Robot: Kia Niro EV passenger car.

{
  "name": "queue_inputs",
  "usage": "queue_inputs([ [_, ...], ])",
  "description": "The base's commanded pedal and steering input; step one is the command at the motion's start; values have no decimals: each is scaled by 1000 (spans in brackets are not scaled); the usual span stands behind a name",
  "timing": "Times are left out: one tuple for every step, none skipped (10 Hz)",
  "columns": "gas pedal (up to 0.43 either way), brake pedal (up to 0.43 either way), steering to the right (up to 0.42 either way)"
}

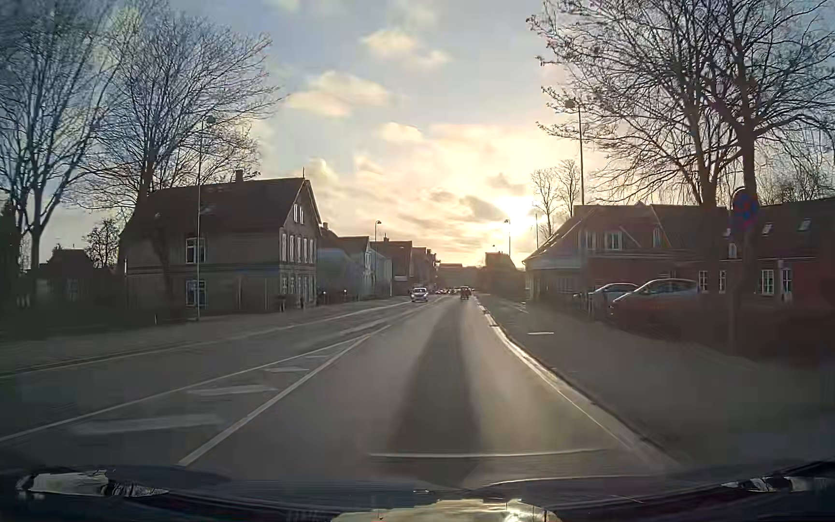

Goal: Follow the waypoints while adhering to traffic rules and regulations

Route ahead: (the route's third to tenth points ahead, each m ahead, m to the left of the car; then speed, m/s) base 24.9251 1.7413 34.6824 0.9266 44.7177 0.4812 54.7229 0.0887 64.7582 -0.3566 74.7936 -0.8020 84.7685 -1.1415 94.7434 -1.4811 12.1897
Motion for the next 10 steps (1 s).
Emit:
queue_inputs([
  [157,0,13],
  [157,0,11],
  [157,0,11],
  [157,0,11],
  [157,0,11],
  [157,0,11],
  [157,0,10],
  [150,0,10],
  [138,0,10],
  [130,0,10],
])
